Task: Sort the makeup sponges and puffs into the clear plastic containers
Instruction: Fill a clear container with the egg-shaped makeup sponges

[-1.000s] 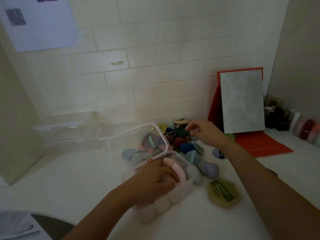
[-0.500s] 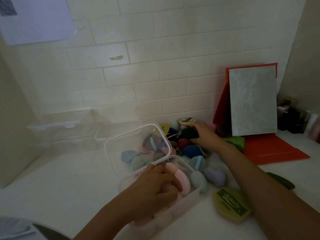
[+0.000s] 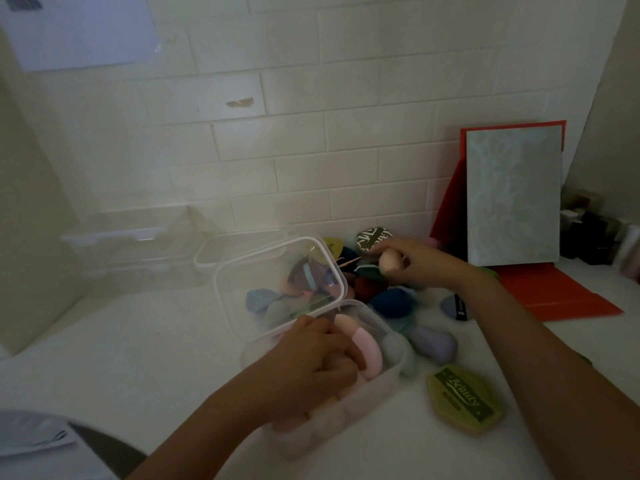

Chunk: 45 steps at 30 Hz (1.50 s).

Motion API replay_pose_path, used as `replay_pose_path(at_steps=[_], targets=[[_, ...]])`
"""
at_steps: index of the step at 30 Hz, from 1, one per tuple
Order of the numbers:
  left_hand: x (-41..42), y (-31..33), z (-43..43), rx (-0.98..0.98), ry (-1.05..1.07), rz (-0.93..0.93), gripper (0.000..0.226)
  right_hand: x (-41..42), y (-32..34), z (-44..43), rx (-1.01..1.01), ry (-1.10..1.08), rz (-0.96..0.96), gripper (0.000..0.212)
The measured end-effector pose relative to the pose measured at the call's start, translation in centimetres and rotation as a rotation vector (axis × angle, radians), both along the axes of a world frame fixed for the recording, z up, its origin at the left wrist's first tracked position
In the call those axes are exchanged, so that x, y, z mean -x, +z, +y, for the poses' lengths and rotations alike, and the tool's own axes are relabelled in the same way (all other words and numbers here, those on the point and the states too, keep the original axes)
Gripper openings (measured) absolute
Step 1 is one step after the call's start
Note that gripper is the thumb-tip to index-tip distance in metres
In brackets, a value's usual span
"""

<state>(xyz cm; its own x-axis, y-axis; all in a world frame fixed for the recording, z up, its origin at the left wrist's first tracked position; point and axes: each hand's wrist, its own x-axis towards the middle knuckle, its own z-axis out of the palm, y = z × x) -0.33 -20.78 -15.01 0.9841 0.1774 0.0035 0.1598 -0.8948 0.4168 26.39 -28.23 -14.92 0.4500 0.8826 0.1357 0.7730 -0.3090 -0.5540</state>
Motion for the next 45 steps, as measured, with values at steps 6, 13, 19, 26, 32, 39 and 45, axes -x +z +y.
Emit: replay_pose_path(at_steps=[6, 13, 19, 26, 32, 39, 45], targets=[[0.0, 0.0, -0.1, 0.006, 0.01, 0.006, 0.026, 0.4, 1.4, -1.1, -0.032, -0.131, 0.019, 0.049], [0.0, -0.3, 0.1, 0.001, 0.004, -0.002, 0.026, 4.3, 7.1, -2.8, -0.17, -0.021, 0.064, 0.029], [-0.3, -0.6, 0.4, -0.054, -0.042, -0.018, 0.036, 11.2, 9.6, -4.6, 0.389, 0.458, 0.107, 0.033], [-0.5, -0.8, 0.4, -0.012, -0.096, -0.112, 0.031, 12.0, 8.1, -3.3, 0.497, 0.46, 0.258, 0.021], [-0.6, -0.6, 0.5, -0.066, -0.051, -0.043, 0.05, 11.8, 7.3, -2.5, 0.586, 0.401, 0.306, 0.027], [-0.4, -0.1, 0.2, -0.027, -0.07, -0.08, 0.046, 13.0, 6.1, -1.9, 0.65, 0.315, -0.051, 0.029], [-0.4, -0.1, 0.2, -0.039, -0.057, -0.049, 0.042, 12.9, 7.1, -2.7, 0.717, 0.383, -0.174, 0.043]])
